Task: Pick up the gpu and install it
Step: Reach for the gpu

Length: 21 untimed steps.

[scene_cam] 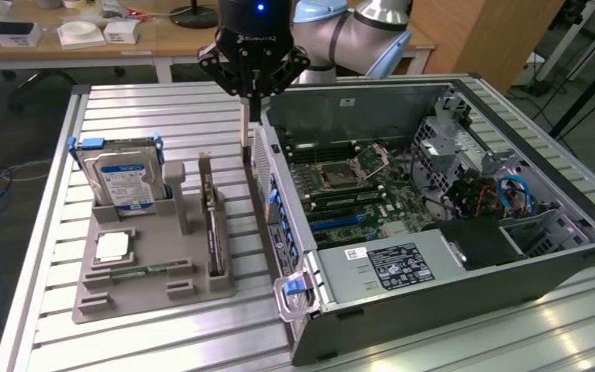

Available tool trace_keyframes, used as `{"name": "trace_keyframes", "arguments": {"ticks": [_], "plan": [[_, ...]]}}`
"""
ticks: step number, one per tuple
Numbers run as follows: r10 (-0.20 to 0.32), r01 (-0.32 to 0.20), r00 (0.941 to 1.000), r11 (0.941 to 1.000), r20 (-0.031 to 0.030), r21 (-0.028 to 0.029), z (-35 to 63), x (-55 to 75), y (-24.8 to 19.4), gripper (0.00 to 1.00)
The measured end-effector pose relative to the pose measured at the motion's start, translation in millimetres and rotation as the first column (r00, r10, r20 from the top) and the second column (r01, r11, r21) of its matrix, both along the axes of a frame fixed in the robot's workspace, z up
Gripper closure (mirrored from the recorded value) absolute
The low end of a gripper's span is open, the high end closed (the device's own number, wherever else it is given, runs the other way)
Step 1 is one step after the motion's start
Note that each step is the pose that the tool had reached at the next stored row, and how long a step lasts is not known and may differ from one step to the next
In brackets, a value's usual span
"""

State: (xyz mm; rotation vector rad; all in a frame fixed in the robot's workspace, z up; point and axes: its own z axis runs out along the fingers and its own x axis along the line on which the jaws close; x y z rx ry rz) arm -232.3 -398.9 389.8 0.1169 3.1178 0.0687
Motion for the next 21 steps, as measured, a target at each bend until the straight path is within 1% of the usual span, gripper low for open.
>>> {"name": "trace_keyframes", "arguments": {"ticks": [21], "plan": [[0.0,0.0,1.0,1.0,-0.0006,0.0,-0.9,-40.0,-0.5,0.89]]}}
